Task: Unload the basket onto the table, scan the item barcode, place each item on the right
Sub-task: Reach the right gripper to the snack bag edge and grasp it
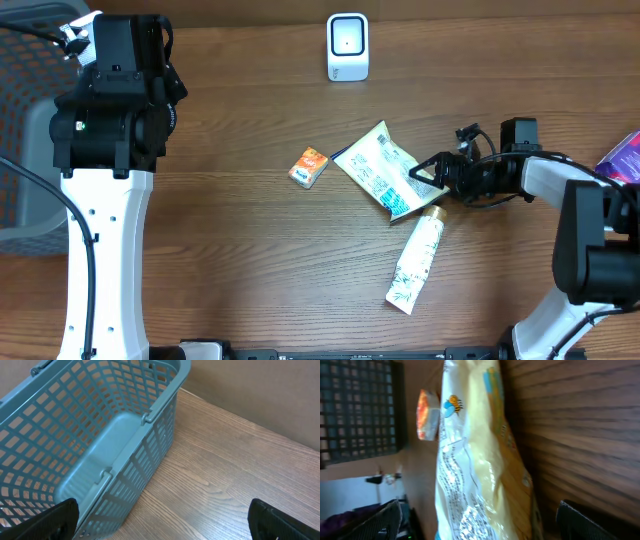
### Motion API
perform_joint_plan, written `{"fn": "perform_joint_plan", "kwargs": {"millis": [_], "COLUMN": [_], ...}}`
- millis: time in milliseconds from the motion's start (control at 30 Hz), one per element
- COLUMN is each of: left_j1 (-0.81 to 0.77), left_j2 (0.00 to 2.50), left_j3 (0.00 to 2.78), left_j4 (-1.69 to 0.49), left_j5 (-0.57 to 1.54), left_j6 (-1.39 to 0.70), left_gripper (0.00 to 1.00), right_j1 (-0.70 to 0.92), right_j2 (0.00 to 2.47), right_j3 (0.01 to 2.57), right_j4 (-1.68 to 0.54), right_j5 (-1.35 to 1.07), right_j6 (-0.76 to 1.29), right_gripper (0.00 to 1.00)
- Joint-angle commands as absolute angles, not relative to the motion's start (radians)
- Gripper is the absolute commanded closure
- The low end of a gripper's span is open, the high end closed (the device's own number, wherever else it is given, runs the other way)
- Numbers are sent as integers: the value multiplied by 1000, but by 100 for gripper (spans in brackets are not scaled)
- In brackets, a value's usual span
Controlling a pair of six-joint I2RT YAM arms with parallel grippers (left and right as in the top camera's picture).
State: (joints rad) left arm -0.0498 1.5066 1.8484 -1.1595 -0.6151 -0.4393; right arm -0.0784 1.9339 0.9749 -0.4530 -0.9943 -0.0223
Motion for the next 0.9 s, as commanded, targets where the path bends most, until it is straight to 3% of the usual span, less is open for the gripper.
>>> {"fn": "perform_joint_plan", "kwargs": {"millis": [0,233,333,433,633,733,800,867], "left_j1": [-46,-46,-46,-46,-46,-46,-46,-46], "left_j2": [1511,1511,1511,1511,1511,1511,1511,1511], "left_j3": [1859,1859,1859,1859,1859,1859,1859,1859], "left_j4": [-1159,-1159,-1159,-1159,-1159,-1159,-1159,-1159], "left_j5": [-628,-628,-628,-628,-628,-628,-628,-628], "left_j6": [-446,-446,-446,-446,-446,-446,-446,-446], "left_gripper": [0,0,0,0,0,0,0,0], "right_j1": [-79,-61,-32,-10,20,20,20,20], "right_j2": [2000,2066,2071,2071,2071,2071,2070,2070], "right_j3": [968,969,973,990,1007,1011,1015,1025], "right_j4": [-432,-393,-374,-371,-370,-357,-349,-348], "right_j5": [-1052,-1075,-1075,-1074,-1067,-1068,-1068,-1068], "right_j6": [-31,-27,-22,-22,-23,-22,-23,-23], "right_gripper": [0,0,8,29,46,74,87,94]}}
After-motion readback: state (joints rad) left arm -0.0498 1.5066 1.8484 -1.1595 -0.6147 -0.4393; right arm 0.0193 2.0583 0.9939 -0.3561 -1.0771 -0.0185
